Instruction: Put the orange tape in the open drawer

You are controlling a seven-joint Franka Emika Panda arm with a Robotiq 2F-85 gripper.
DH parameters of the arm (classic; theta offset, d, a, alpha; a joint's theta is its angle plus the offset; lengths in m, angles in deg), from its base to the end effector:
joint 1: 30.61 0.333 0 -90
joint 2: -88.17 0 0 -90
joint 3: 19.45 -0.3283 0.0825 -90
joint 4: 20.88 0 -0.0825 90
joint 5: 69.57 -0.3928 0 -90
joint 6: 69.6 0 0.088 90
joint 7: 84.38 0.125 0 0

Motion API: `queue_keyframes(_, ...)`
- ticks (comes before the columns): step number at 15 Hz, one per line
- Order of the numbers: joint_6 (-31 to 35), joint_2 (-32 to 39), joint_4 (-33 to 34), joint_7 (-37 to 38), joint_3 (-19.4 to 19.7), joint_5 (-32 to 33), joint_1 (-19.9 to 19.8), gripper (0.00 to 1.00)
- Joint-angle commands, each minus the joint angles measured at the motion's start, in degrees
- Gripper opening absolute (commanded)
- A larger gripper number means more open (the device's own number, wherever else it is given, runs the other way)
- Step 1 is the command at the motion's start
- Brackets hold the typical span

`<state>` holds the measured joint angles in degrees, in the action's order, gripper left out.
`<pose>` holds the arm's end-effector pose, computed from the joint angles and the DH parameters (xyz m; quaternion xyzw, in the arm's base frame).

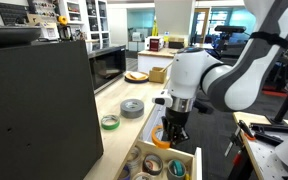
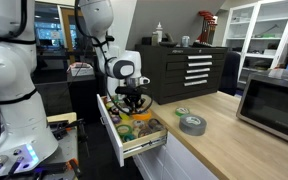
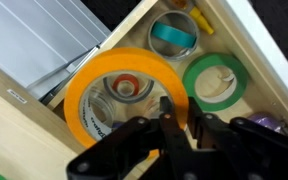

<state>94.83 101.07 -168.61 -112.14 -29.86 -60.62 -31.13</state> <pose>0.4490 0.0908 0.1744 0.9204 0.3892 0.0353 0.0091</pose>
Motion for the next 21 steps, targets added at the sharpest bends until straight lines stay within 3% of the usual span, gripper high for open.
queue_keyframes(1,4.3,-7.3,-9.7,2.3,-0.4,0.2,1.8,0.10)
queue_keyframes(5,8.8,-5.8,-11.5,3.7,-0.2,1.4,3.9,0.10)
queue_keyframes(10,12.2,-1.7,-9.0,4.5,2.0,3.3,6.0,0.10)
queue_keyframes(17,17.8,12.7,-0.5,3.5,7.7,2.7,9.6,0.10)
queue_keyframes(21,18.5,21.7,5.7,5.5,7.7,4.7,8.9,0.10)
